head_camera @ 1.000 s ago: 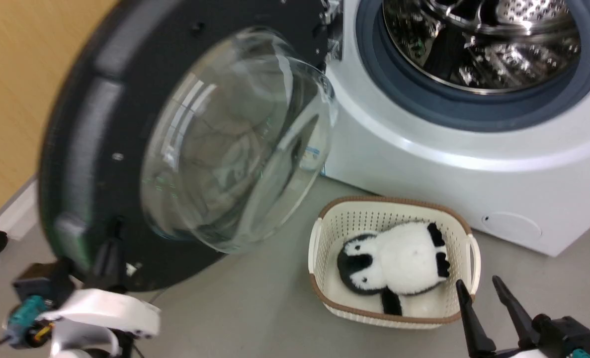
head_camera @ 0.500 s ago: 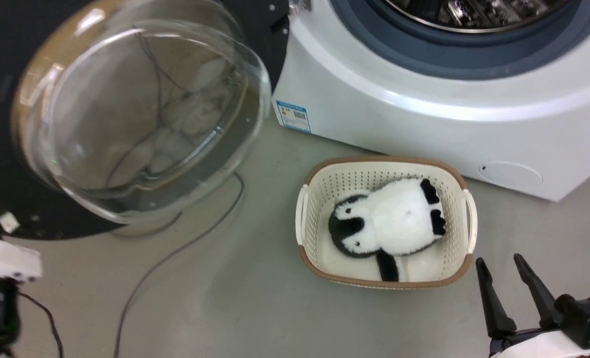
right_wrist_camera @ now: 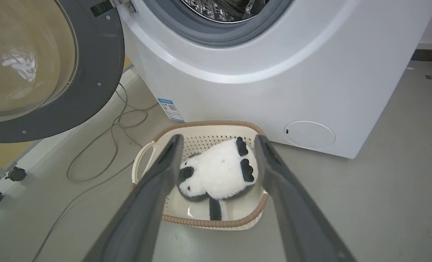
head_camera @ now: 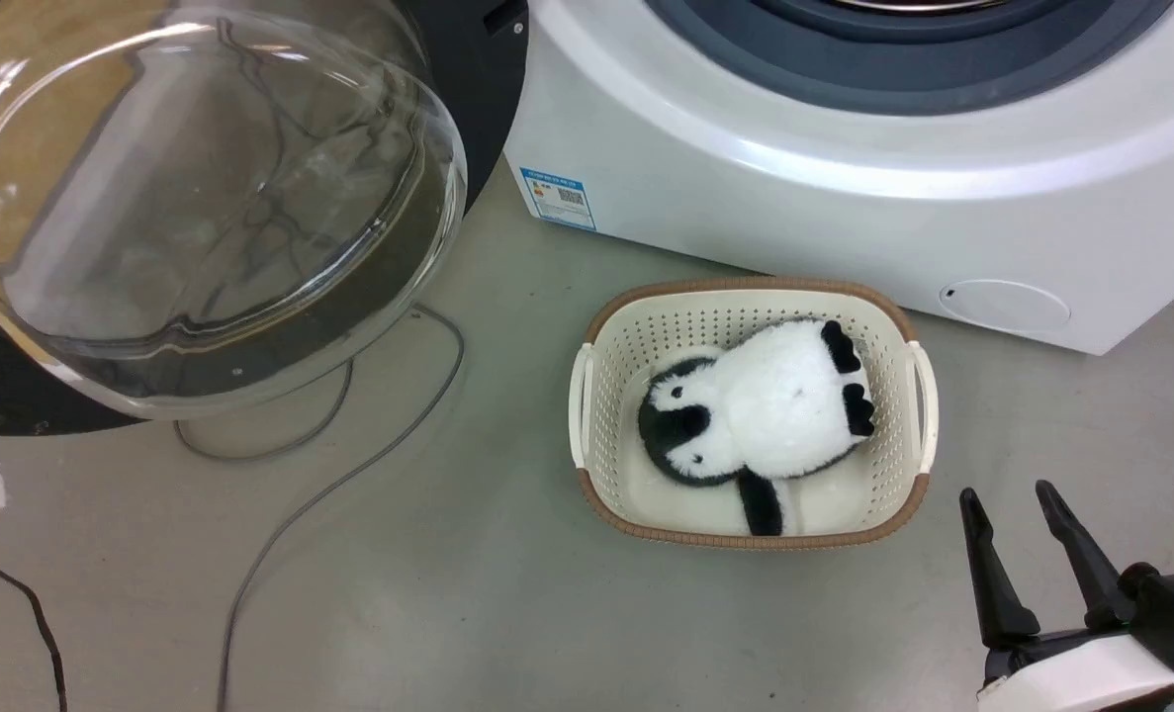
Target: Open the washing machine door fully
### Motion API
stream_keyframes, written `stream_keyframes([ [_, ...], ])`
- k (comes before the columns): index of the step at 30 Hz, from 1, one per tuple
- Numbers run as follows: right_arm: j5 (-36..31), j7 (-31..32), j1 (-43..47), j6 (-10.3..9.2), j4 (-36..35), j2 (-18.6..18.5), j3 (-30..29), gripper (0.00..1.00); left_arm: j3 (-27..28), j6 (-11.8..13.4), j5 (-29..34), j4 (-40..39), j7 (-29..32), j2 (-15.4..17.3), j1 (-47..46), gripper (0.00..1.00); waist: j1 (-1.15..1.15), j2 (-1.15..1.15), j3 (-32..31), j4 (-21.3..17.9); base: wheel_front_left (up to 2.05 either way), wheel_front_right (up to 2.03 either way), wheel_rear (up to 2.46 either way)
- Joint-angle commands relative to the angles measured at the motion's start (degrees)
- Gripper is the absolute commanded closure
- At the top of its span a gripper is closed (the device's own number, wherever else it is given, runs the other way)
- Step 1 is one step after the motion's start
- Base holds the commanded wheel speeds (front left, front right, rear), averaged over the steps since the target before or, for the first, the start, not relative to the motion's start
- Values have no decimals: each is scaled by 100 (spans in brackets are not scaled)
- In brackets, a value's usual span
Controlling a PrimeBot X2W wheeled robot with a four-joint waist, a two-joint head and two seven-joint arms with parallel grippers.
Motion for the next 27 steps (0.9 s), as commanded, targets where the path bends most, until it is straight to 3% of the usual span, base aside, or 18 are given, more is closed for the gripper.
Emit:
stream_keyframes([
  [1,54,-42,-93,3,44,-4,-12,0,-40,-33,40,86,-78,4,-97,100,0,0,-55,3,0,0,0],
  [6,100,-132,-68,3,183,46,2,0,-250,-184,173,145,-243,-30,-37,100,0,0,-315,20,0,0,0],
  [10,138,-287,31,3,346,123,-10,0,-662,-272,432,-329,-355,-232,156,100,0,0,-827,41,0,0,0],
  [17,-72,-508,156,3,307,179,-202,0,-1248,-236,703,-1257,-178,-590,650,100,0,0,-1430,-112,0,0,0],
  [27,-384,-586,380,3,-348,306,-324,0,-1887,-11,914,-2466,47,-1104,1649,100,0,0,-1887,-608,0,0,0],
])
